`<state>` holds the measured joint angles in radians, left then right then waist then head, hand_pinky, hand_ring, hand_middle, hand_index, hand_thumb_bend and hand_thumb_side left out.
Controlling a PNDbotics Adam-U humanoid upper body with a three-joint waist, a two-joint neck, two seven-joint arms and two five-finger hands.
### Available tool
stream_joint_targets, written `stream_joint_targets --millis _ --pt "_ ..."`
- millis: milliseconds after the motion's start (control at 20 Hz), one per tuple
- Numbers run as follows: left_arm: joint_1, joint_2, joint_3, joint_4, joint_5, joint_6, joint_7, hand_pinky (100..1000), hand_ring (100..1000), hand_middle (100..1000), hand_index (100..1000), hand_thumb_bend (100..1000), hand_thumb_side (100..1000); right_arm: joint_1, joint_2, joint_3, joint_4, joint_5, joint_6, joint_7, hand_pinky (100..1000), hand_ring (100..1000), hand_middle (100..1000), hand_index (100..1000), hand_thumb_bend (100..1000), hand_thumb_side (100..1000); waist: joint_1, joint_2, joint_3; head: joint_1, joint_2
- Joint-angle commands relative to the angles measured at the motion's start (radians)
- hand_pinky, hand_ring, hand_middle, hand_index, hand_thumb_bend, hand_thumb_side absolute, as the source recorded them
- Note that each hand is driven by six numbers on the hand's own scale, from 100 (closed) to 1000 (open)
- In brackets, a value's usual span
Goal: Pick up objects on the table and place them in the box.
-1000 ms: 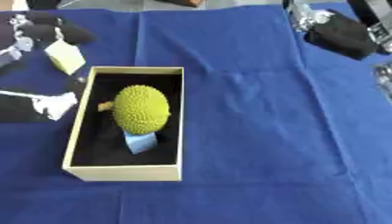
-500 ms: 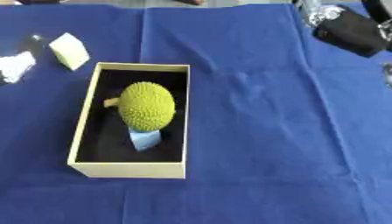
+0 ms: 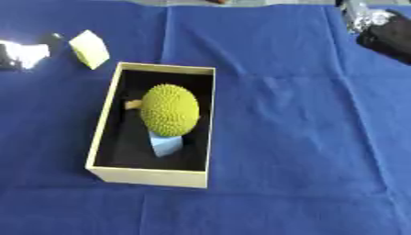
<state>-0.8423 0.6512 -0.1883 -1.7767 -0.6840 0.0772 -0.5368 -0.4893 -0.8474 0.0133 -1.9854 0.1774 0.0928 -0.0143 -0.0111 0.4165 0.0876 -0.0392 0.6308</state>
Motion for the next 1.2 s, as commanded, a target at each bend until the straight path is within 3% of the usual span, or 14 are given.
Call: stream_joint_targets --millis 50,350,750,800,1000,1200 --pt "-0.049 0.037 -0.024 0.061 -0.016 -0.025 -0.038 910 837 796 914 379 437 -0.019 -0.025 -0.006 -0.015 -0.004 0.009 0.004 868 685 650 766 100 702 0.002 -0.018 -0.002 0.005 -0.024" --pt "-0.120 0.012 -0.029 0.213 -0.066 -0.069 -0.103 902 838 784 912 490 590 -0.026 -0.025 0.000 -0.015 -0.004 0.016 0.008 867 680 646 763 100 704 0.009 -0.014 -0.013 0.003 -0.041" --pt "-0.178 -0.026 -0.025 0.402 -0.151 -0.122 -0.056 897 838 780 904 516 606 -0.026 -0.025 0.004 -0.015 -0.005 0.022 0.010 866 677 643 762 100 706 0.015 -0.014 -0.021 0.003 -0.048" --pt "-0.181 -0.027 -0.023 0.417 -0.156 -0.129 -0.048 901 849 790 899 555 616 -0.026 -0.025 0.004 -0.015 -0.005 0.023 0.010 866 674 640 760 100 709 0.016 -0.014 -0.022 0.002 -0.048" --pt "-0.214 -0.025 -0.004 0.505 -0.205 -0.099 -0.052 900 854 788 898 571 624 -0.024 -0.025 0.008 -0.015 -0.006 0.029 0.010 866 671 638 759 100 710 0.027 -0.009 -0.032 0.003 -0.053" --pt "-0.232 -0.045 0.000 0.569 -0.253 -0.105 -0.031 899 854 789 899 563 648 -0.024 -0.024 0.009 -0.015 -0.006 0.034 0.009 865 668 635 757 100 709 0.032 -0.004 -0.040 0.008 -0.057"
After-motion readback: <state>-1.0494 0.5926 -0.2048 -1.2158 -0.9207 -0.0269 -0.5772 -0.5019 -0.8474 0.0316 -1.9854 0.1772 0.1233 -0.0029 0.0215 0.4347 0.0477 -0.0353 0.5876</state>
